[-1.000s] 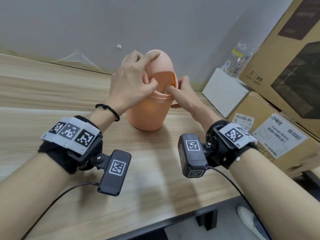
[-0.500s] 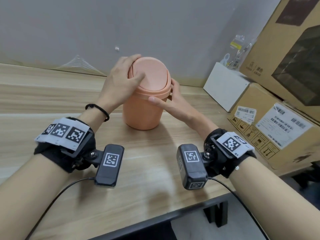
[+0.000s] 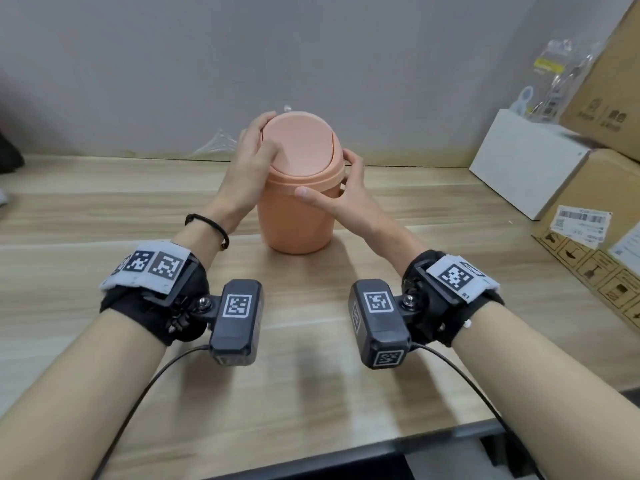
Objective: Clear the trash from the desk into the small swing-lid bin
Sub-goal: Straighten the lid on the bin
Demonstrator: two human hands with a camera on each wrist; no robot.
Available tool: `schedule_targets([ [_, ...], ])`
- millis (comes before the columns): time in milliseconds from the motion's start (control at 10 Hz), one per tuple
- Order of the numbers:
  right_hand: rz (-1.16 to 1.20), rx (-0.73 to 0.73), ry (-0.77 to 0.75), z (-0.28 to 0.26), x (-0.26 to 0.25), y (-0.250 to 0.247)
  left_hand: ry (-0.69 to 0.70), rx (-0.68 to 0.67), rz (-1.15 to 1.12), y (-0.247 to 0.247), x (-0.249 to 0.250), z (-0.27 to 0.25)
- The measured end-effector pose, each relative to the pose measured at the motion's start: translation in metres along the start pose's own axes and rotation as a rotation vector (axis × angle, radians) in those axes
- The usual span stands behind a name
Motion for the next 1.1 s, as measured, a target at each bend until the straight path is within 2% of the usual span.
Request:
schedule_targets([
  [300, 0.098, -0.019, 0.013, 0.022, 0.007, 0.029, -0.005, 0.003, -0.027, -0.021, -0.010, 0.009],
  [500, 0.098, -0.057, 0.034, 0.018, 0.006, 0.028, -0.082, 0.022, -0.040, -0.024, -0.007, 0.009],
  [600, 0.081, -0.089, 0.046, 0.014, 0.001, 0.028, -0.110, 0.083, 0.009, -0.025, -0.005, 0.008],
  [700, 0.081, -0.112, 0.045, 0.011, -0.005, 0.023, -0.143, 0.096, 0.095, -0.026, -0.004, 0.007],
  [800, 0.062, -0.123, 0.049, 0.005, -0.005, 0.016, -0.071, 0.113, 0.285, -0.024, 0.006, 0.000],
  [900, 0.049, -0.134, 0.042, -0.003, -0.006, 0.010, 0.120, 0.143, 0.594, -0.011, 0.027, -0.009],
  [1000, 0.039, -0.140, 0.061, -0.011, -0.002, 0.004, 0.204, 0.113, 0.866, 0.010, 0.036, -0.010],
  [1100, 0.057, -0.089, 0.046, -0.012, -0.007, -0.006, 0.214, 0.167, 0.932, 0.013, 0.042, -0.005],
])
Point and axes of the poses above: each hand's wrist, its own z-axis towards the middle knuckle, its own y-axis out of the palm, x = y × z, the point moved 8 cm from there along z, towards the middle knuckle, and after that the axes turned 15 degrees about -y, right-handed, at the moved point
